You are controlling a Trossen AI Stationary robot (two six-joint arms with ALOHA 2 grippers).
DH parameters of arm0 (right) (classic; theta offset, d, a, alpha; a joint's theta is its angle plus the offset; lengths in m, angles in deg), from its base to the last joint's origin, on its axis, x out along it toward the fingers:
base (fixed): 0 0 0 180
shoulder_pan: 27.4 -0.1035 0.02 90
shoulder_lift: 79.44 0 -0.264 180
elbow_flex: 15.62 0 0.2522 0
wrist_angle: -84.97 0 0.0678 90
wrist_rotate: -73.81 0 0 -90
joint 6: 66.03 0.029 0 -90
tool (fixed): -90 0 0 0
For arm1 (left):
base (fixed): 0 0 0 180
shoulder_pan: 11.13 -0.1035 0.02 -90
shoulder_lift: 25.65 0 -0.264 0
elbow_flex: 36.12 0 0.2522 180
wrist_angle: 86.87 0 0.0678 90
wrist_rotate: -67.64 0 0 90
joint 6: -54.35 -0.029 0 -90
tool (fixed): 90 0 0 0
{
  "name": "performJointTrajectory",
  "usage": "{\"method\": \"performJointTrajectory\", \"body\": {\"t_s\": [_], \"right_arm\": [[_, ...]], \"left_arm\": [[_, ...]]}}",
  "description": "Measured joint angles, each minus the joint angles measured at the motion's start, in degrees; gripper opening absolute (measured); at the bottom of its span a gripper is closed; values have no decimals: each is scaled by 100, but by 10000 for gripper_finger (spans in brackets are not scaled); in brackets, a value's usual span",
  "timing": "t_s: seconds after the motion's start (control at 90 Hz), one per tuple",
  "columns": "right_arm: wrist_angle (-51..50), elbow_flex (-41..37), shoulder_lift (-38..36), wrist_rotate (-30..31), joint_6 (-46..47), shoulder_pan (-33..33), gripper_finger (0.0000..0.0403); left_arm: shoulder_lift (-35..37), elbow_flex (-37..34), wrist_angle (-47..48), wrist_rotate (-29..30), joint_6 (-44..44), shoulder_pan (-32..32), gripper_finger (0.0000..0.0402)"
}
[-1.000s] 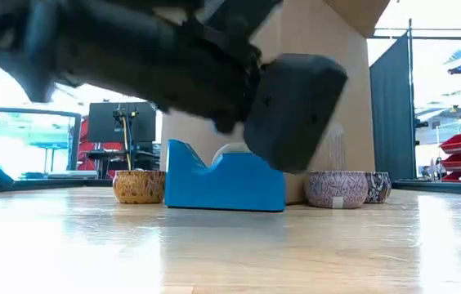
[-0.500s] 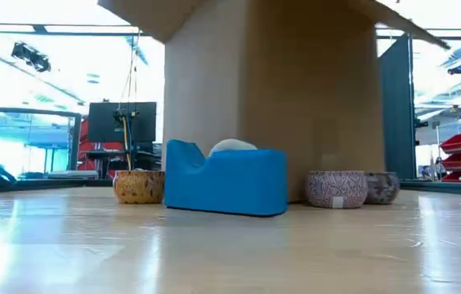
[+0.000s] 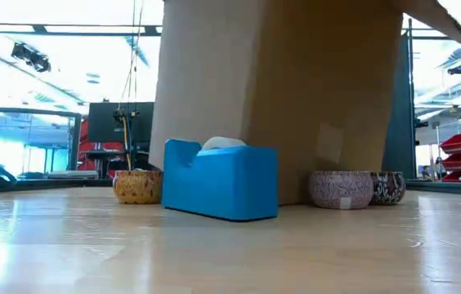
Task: Wrap mug
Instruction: Put the wrapped purple mug into the box
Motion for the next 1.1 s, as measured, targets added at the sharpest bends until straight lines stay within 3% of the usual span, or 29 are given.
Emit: {"method": "performJointTrajectory", "body": {"t_s": [0.256,0.4,0.822,1.1], "right_arm": [[748,-645,8,60,130,-209,152],[977,-960,19,394,57,-189,152],[1144,-1006,54,986,-287,-134,152],[1420,-995,41,1035,-448,51,151]], "left_arm": [[0,0,50,-3,133,-3,129],[0,0,57,-3,238,-3,129],[0,0,61,-14,261,-14,129],[0,0,59,-14,261,-14,129]]}}
